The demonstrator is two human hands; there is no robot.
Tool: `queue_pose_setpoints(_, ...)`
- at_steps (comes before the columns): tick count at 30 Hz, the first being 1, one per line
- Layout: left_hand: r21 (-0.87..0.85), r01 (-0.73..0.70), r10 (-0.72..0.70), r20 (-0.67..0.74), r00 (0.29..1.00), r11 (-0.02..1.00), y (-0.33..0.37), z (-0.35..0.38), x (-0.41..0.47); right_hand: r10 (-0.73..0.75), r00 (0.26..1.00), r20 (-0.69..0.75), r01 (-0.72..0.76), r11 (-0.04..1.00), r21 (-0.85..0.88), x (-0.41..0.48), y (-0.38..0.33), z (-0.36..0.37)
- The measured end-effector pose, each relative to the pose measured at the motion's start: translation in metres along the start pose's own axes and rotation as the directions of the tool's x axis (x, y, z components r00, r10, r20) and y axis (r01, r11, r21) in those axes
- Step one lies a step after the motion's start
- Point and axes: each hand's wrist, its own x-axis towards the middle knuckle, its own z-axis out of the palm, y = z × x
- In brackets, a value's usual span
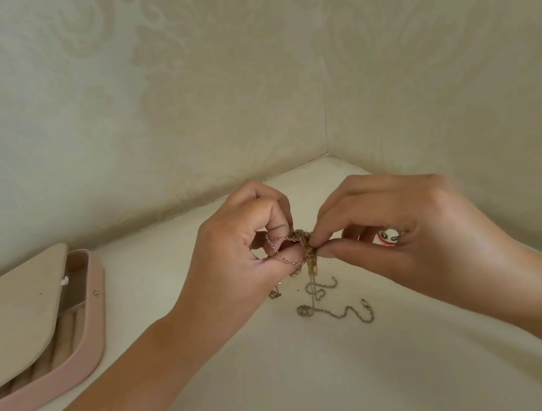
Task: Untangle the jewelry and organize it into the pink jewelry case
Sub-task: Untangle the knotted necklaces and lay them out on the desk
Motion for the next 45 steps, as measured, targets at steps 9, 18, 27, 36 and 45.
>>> queue_pose_setpoints(9,0.108,-0.066,0.055,0.102,0.993,0.992,-0.0022,0.0064,-0.0042,0.081,0.981,0.177,-0.085,0.996,0.017,0.0001,0.0029,-0.0026)
queue_pose_setpoints(18,0.013,0.002,-0.003,0.047,0.999,1.000,-0.0004,0.0048,-0.0034,0.326,0.931,0.162,-0.363,0.805,0.469,0.0042,0.0021,-0.0038)
queue_pose_setpoints(27,-0.065,0.029,-0.031,-0.022,0.999,0.997,0.0008,0.0049,-0.0028,0.407,0.906,0.112,-0.398,0.736,0.547,0.0058,0.0073,-0.0026)
queue_pose_setpoints(36,0.100,-0.060,0.058,0.027,0.998,0.993,0.0026,0.0030,-0.0034,0.318,0.929,0.190,-0.369,0.752,0.546,0.0032,0.0042,0.0011)
queue_pose_setpoints(45,0.186,-0.085,0.065,0.109,0.992,0.979,0.0039,0.0047,-0.0048,0.265,0.919,0.291,-0.355,0.877,0.323,0.0015,0.0016,-0.0030)
